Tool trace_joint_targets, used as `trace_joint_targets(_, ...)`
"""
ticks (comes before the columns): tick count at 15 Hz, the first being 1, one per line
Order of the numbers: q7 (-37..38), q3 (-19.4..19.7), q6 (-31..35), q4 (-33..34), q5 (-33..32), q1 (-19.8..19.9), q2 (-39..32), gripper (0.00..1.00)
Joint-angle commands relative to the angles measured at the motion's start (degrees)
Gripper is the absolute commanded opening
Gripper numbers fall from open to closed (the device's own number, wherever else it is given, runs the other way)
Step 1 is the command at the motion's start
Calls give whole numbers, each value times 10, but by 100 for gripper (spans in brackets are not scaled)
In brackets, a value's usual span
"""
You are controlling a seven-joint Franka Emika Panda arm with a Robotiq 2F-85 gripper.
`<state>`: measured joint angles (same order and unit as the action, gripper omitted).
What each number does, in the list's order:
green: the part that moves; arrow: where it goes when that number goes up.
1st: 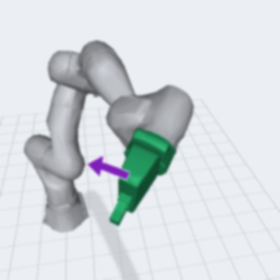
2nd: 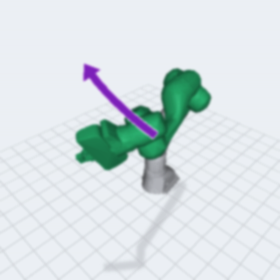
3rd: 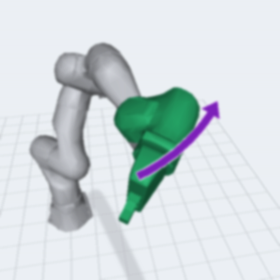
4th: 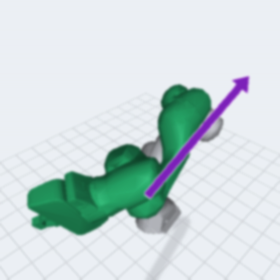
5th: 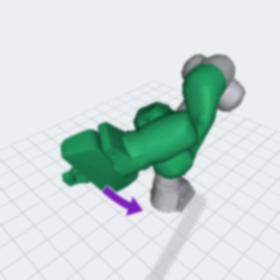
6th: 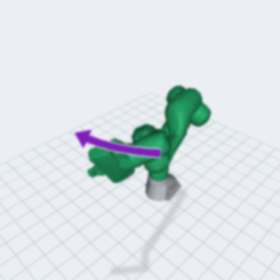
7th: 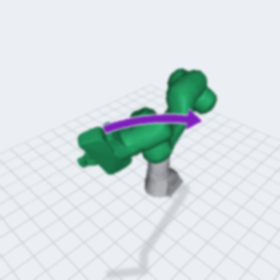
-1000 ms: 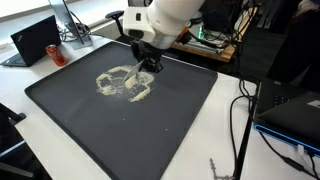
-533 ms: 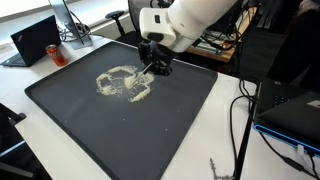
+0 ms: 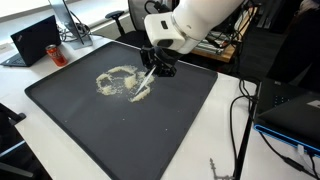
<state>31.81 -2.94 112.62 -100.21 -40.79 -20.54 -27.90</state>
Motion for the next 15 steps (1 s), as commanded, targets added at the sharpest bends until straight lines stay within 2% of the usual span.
trace_joint_targets(1,-71,-17,35,-40,13,22,30,1)
trace_joint_targets(5,-148,-26,63,-62,35,41,50,1)
trace_joint_targets(11,-277,-36,59,-93,88,73,87,1)
trace_joint_targets(15,-341,-30,18,-102,111,84,103,1)
